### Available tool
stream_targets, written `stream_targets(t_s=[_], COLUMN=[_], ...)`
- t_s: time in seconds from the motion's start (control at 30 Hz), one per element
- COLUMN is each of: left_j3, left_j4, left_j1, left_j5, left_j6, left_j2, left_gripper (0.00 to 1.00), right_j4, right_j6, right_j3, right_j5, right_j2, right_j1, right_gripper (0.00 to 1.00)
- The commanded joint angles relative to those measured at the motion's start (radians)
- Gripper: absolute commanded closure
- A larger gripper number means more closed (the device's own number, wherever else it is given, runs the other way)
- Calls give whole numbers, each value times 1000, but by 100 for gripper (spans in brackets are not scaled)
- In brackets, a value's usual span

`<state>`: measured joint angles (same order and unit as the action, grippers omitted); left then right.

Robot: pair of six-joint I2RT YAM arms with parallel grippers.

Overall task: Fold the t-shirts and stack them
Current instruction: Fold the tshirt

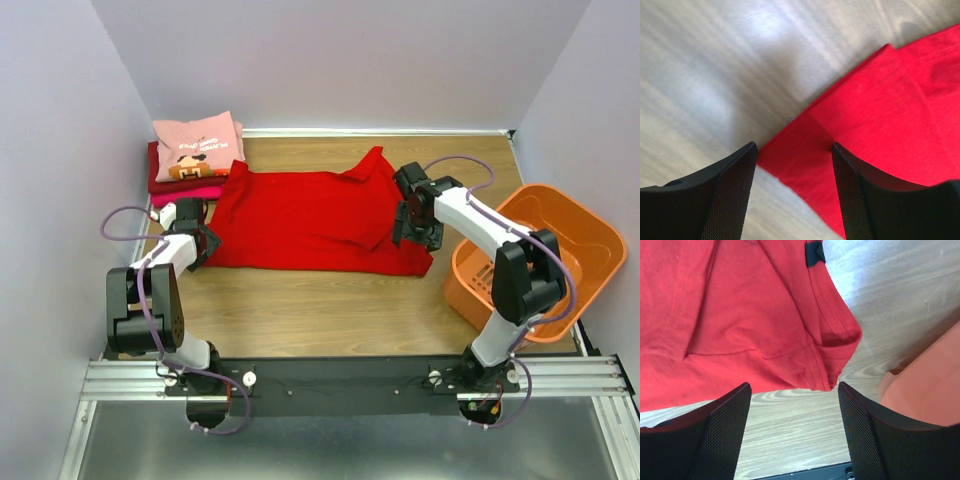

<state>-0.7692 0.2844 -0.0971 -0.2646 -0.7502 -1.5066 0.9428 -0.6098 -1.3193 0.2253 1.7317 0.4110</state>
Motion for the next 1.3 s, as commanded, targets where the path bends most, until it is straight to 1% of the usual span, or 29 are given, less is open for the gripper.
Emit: stream_targets(t_s=[0.0, 0.17, 0.27, 0.47, 0.57, 0.83, 1.03, 1.07, 1.1, 1.13, 1.2, 1.27], left_j3=[2, 33, 67, 79, 84, 56, 64, 62, 61, 59, 51, 44], left_j4=[58, 117, 99, 90, 70, 38, 13, 10, 7, 4, -13, -19], left_j1=[-21, -38, -38, -38, -38, -38, -38, -38, -38, -39, -38, -38], left_j5=[-16, -45, -39, 1, 2, 4, 4, 5, 7, 8, 21, 30], left_j6=[-23, -80, -100, -90, -97, -92, -94, -92, -90, -90, -81, -80], left_j2=[72, 155, 209, 151, 141, 54, 25, 20, 13, 8, -3, -12], left_gripper=[31, 30, 30, 35, 40, 42, 48, 51, 56, 59, 77, 98], right_j4=[-25, -35, -42, -55, -56, -64, -67, -68, -68, -68, -67, -68], right_j6=[-22, -24, -24, -25, -27, -31, -39, -39, -41, -41, -42, -42], right_j3=[32, 52, 65, 74, 77, 94, 103, 104, 109, 114, 121, 127], right_j5=[-20, -24, -30, -44, -46, -47, -47, -49, -49, -49, -47, -47], right_j2=[-30, -43, -44, -44, -49, -61, -75, -75, -78, -80, -87, -90], right_j1=[-3, -3, -3, -3, -3, -3, -3, -3, -5, -3, -3, -3], right_gripper=[23, 23, 23, 23, 23, 23, 23, 23, 23, 23, 23, 23])
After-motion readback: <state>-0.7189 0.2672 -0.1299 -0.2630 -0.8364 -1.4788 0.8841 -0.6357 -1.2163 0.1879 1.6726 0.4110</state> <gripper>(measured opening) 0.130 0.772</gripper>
